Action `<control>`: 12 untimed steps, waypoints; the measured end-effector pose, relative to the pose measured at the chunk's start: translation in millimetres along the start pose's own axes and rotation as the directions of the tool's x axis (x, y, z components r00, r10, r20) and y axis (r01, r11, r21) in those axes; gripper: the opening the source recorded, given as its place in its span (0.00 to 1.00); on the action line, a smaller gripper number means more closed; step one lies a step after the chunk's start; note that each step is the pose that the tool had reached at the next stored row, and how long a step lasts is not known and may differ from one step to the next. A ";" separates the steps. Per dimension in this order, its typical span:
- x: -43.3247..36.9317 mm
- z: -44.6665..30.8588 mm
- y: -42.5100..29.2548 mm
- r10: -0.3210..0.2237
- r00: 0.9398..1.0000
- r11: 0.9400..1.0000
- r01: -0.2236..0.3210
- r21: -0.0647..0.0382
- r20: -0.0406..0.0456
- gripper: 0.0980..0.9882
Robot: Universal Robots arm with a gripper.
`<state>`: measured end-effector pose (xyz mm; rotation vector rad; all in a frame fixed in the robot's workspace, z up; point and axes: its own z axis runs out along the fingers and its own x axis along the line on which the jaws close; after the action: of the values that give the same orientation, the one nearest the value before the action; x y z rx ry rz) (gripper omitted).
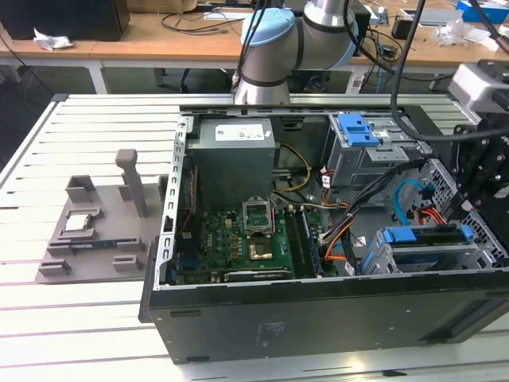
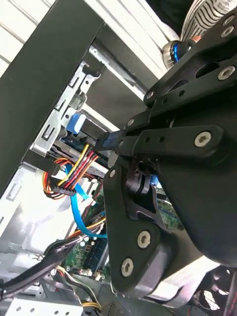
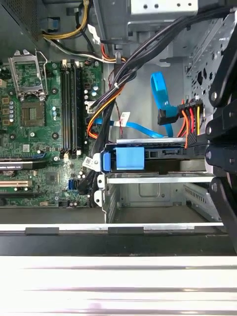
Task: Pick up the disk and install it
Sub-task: 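Insert the first disk wire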
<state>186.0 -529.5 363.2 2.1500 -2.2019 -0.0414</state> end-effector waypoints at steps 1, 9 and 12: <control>-0.6 -4.3 0.3 0.000 1.000 1.000 0.000 0.000 0.000 0.01; -2.5 -21.4 1.4 0.000 1.000 1.000 0.000 0.000 0.000 0.01; -2.5 -21.6 1.5 0.000 1.000 1.000 0.000 0.000 0.000 0.01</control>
<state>186.0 -526.4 384.8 2.1499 -2.2020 -0.0414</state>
